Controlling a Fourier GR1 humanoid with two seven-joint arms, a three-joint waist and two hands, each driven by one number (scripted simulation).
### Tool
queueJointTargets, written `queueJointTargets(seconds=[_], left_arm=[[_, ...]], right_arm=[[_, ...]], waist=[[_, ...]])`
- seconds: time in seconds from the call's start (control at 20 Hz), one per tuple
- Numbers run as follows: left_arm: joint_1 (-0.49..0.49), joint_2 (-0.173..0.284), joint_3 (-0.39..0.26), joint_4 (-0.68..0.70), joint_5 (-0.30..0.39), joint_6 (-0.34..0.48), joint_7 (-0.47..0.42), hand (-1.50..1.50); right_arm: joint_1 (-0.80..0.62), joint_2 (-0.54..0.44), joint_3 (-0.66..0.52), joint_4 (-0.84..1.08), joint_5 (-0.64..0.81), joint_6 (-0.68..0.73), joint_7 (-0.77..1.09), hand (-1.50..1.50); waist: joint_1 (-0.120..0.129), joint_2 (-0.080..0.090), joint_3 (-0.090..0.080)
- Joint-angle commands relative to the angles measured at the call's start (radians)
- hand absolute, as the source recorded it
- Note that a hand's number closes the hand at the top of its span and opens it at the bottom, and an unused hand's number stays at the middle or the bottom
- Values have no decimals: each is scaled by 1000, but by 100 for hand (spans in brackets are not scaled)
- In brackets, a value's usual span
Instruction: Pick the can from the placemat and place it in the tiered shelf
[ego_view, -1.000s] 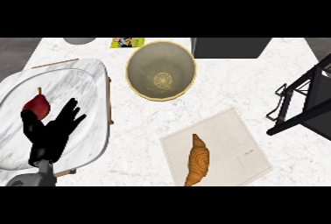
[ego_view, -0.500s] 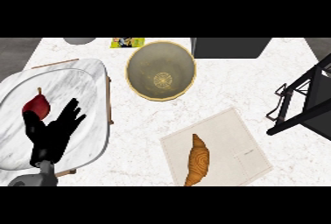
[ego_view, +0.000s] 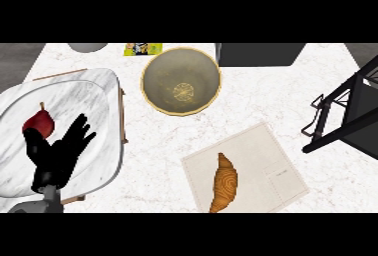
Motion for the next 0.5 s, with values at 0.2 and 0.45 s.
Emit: queueJointTargets(seconds=[0.2,0.45], left_arm=[[35,5,27,42,38,-31,42,0],[42,-2,32,69,8,-18,-9,0]], right_arm=[[174,-116,-319,113,-151,149,-65,-150],[281,-159,-461,165,-247,282,-124,-150]], waist=[[-24,4,-5],[-24,5,-5]])
